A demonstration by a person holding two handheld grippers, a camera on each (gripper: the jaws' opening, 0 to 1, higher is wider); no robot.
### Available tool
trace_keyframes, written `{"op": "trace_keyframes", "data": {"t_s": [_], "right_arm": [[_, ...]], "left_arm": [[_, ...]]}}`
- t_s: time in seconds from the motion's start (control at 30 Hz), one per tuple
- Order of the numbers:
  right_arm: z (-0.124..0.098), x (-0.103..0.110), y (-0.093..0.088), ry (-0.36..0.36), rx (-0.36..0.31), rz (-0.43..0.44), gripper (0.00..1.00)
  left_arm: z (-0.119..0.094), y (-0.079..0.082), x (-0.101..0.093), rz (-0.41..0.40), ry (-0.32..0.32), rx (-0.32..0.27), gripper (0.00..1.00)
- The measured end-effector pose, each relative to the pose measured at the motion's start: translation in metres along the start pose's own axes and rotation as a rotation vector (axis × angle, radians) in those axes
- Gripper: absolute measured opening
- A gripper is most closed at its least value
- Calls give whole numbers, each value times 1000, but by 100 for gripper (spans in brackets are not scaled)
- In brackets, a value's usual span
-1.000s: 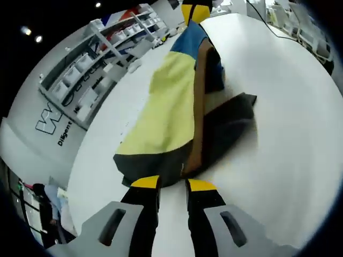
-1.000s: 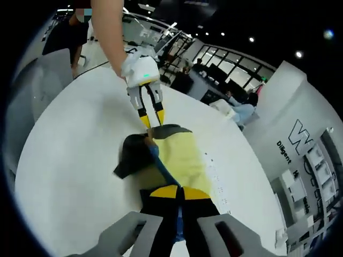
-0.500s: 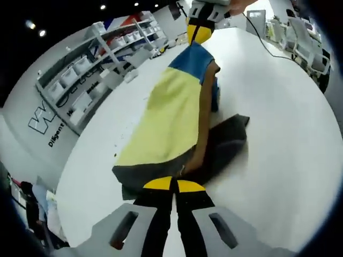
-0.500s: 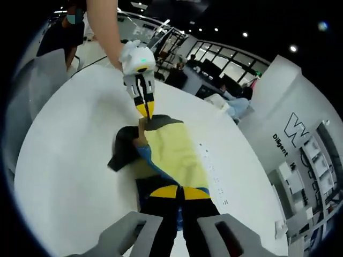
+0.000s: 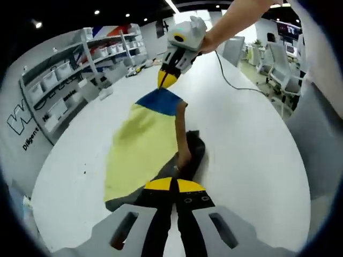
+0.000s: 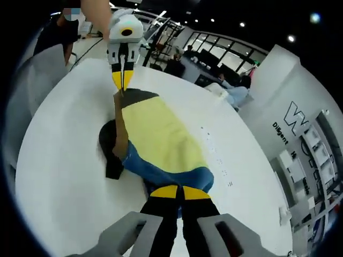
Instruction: Fold the garment on the visible template until the final outline fits inside the template.
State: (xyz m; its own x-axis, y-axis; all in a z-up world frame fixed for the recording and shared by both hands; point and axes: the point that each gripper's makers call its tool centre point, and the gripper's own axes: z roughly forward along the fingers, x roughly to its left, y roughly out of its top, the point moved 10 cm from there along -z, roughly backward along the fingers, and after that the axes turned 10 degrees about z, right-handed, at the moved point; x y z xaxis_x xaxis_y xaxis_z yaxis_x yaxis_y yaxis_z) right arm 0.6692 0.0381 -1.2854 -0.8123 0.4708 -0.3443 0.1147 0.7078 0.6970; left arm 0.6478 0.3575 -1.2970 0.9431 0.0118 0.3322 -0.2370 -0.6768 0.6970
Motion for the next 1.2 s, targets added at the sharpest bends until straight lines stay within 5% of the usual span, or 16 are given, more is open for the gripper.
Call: {"op": "trace_keyframes", "data": {"t_s": [0.17,0.33,0.63,0.77,0.93,1.07,1.2], "right_arm": [[4,0,-2,4,5,19,0],[11,-2,-2,13,9,45,0],[30,-7,0,22,42,108,0],[36,-6,0,24,53,140,0],[41,-9,0,22,65,159,0],[41,-10,-1,25,71,159,0],[40,-11,-5,29,78,159,0]], "left_arm": [[5,-8,15,-2,121,48,2],[12,-20,27,-112,195,60,3],[26,-51,45,-542,228,80,3],[21,-53,45,-541,247,76,2],[10,-55,39,-583,249,31,20],[7,-57,29,-594,181,16,32],[7,-57,23,-568,150,16,29]]}}
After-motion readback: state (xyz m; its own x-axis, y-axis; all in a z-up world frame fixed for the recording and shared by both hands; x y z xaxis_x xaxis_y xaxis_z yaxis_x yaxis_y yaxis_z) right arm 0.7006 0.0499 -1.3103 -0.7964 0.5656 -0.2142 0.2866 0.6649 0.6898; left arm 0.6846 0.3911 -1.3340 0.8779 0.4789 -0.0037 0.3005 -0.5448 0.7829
